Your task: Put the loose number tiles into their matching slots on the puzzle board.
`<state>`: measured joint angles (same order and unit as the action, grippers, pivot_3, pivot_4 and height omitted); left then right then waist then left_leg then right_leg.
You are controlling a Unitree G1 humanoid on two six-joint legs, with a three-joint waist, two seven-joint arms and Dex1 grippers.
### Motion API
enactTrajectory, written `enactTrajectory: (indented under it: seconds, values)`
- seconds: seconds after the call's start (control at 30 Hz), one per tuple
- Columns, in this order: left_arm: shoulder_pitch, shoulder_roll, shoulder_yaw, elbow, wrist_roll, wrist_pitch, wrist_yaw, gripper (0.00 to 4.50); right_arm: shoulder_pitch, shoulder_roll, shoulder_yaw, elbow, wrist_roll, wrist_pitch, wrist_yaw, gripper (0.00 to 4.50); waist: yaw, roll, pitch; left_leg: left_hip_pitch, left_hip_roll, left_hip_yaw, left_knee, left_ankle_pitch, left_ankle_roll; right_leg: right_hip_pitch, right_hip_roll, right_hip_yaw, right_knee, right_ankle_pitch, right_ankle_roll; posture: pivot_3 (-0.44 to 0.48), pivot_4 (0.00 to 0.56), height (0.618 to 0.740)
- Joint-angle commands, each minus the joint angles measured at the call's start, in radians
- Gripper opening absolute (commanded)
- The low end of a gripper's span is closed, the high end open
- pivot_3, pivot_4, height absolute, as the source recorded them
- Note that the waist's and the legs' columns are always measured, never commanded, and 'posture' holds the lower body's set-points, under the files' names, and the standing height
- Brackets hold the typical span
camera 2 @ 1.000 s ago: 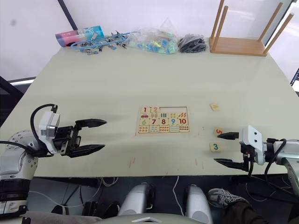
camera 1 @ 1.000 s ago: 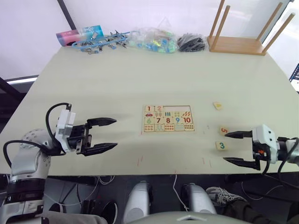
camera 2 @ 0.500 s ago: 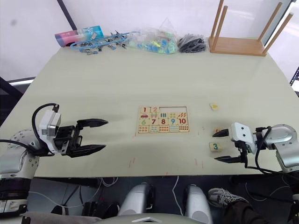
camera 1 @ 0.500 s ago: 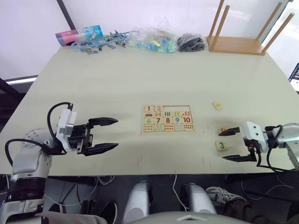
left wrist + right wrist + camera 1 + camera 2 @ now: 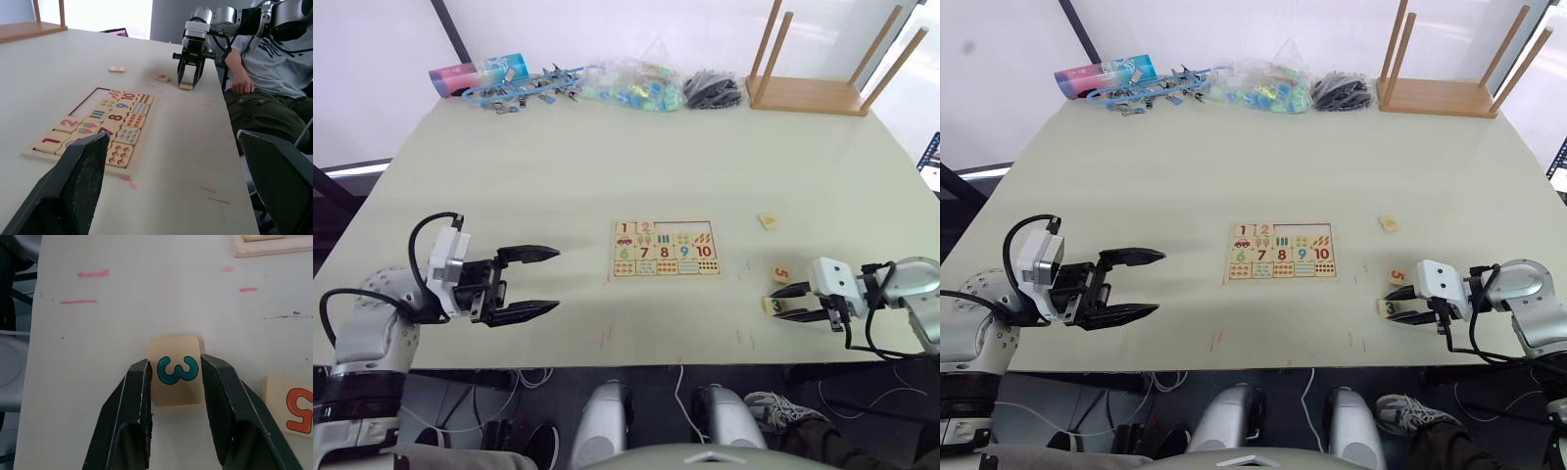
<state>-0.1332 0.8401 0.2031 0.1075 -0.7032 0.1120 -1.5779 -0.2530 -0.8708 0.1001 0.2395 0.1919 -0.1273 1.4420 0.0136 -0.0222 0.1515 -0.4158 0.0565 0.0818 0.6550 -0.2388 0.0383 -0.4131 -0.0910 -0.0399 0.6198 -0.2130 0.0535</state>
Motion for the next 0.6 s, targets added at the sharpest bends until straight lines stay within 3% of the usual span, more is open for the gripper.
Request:
enactTrajectory:
  seconds: [0.03,0.23,0.6]
  values:
    - [-0.008,0.018,0.001,-0.006,-0.020,-0.018,-0.036,4.50,-0.003,-0.001,-0.008,0.014,0.002,-0.020,0.000,0.93,0.000,0.000,0.000,0.000,0.000,0.000,0.000,0.000,0.000,0.000,0.000,0.000,0.000,0.000,0.000,0.000,0.150,0.737]
    - [-0.016,0.014,-0.004,0.003,-0.016,-0.023,-0.036,4.50,-0.045,0.008,-0.014,-0.077,0.037,0.076,-0.022,0.93,-0.002,0.000,0.000,0.000,0.000,0.000,0.001,0.000,0.000,0.000,0.000,0.000,0.001,0.000,0.000,0.000,0.150,0.737]
    - [-0.005,-0.001,0.027,-0.002,0.009,-0.014,-0.001,4.50,-0.217,0.057,0.057,-0.293,0.001,0.443,-0.162,0.93,0.003,0.000,0.000,0.000,0.000,0.000,0.001,0.000,0.000,-0.001,0.000,0.000,0.002,0.000,0.000,0.000,0.150,0.737]
